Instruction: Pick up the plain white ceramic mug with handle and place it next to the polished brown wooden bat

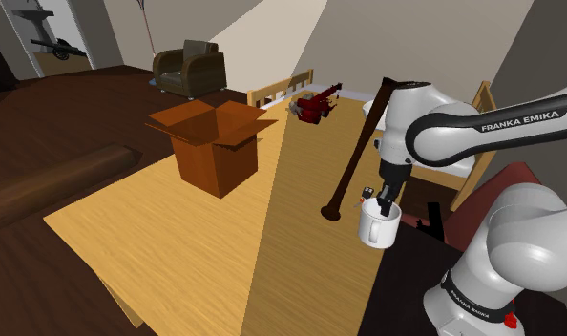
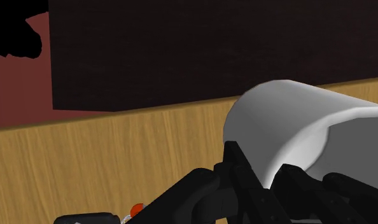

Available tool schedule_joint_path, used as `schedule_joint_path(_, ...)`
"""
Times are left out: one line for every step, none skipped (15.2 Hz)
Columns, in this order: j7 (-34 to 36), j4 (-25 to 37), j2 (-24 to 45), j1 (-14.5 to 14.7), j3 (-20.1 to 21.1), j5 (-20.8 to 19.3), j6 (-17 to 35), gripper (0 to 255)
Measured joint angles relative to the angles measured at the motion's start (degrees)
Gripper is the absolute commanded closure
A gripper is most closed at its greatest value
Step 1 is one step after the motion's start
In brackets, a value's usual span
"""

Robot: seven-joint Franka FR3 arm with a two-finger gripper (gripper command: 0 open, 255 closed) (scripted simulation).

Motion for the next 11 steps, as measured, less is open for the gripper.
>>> schedule_joint_path(0.0, 0.0, 0.0, 0.0, 0.0, 0.0, 0.0, 255)
schedule_joint_path(0.0, 0.0, 0.0, 0.0, 0.0, 0.0, 0.0, 255)
schedule_joint_path(0.0, 0.0, 0.0, 0.0, 0.0, 0.0, 0.0, 0)
schedule_joint_path(0.0, 0.0, 0.0, 0.0, 0.0, 0.0, 0.1, 0)
schedule_joint_path(0.0, 0.0, 0.0, 0.0, 0.0, 0.0, 0.1, 0)
schedule_joint_path(0.0, 0.0, 0.0, 0.0, 0.0, 0.0, 0.1, 0)
schedule_joint_path(0.0, 0.0, 0.0, 0.0, 0.0, 0.0, 0.1, 0)
schedule_joint_path(0.0, 0.0, 0.0, 0.0, 0.0, 0.0, 0.1, 0)
schedule_joint_path(0.0, 0.0, 0.0, 0.0, 0.0, 0.0, 0.1, 0)
schedule_joint_path(0.0, 0.9, -0.3, 0.1, 0.1, 0.1, -1.1, 0)
schedule_joint_path(0.0, 2.0, -0.8, 0.1, 0.2, 0.2, -2.7, 0)
